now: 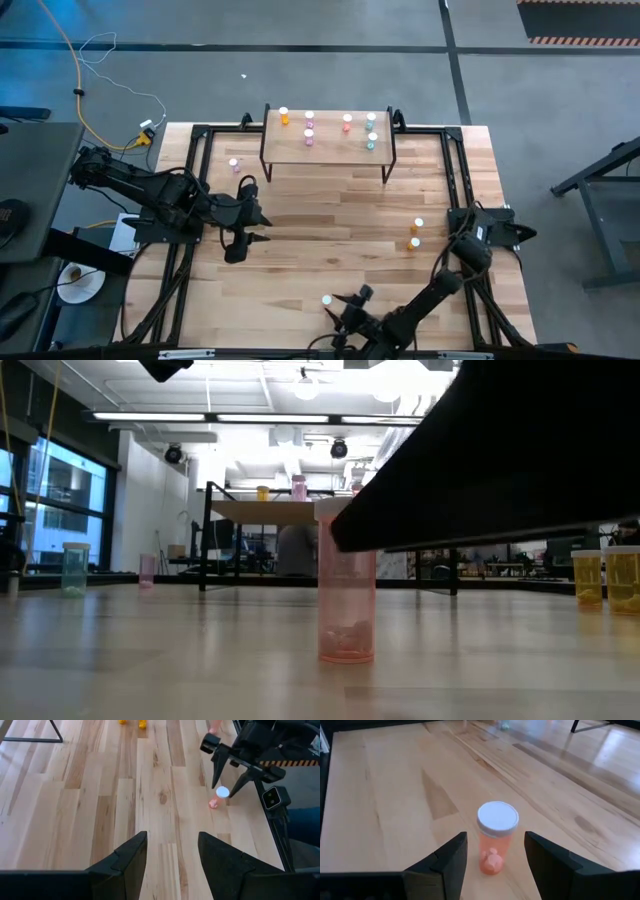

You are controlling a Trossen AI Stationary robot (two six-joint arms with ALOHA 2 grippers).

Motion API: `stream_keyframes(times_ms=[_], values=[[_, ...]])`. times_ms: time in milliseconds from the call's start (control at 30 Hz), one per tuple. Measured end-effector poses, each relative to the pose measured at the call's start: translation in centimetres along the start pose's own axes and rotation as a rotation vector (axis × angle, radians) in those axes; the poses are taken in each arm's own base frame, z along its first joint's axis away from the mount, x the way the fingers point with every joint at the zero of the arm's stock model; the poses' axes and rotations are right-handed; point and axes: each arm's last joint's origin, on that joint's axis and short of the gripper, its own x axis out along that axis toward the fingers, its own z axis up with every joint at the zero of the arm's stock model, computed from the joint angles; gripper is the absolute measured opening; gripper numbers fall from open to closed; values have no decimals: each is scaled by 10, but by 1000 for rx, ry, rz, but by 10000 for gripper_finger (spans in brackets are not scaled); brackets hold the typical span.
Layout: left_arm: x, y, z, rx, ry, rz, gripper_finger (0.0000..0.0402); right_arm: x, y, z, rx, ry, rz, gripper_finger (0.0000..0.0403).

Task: Pick and place medicine bottles onto shelf by color
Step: Put the left pink pill bottle on the shelf aligned with the other pink pill bottle

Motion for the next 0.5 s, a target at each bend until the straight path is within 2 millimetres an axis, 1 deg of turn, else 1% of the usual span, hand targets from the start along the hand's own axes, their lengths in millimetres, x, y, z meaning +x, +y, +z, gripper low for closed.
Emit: stream_keyframes(times_ms=[367, 500], values=[[0, 0, 0, 0, 0, 0, 168, 14, -2, 6, 15, 16, -5, 188], [0, 0, 0, 0, 0, 0, 168, 14, -2, 6, 15, 17, -5, 162]])
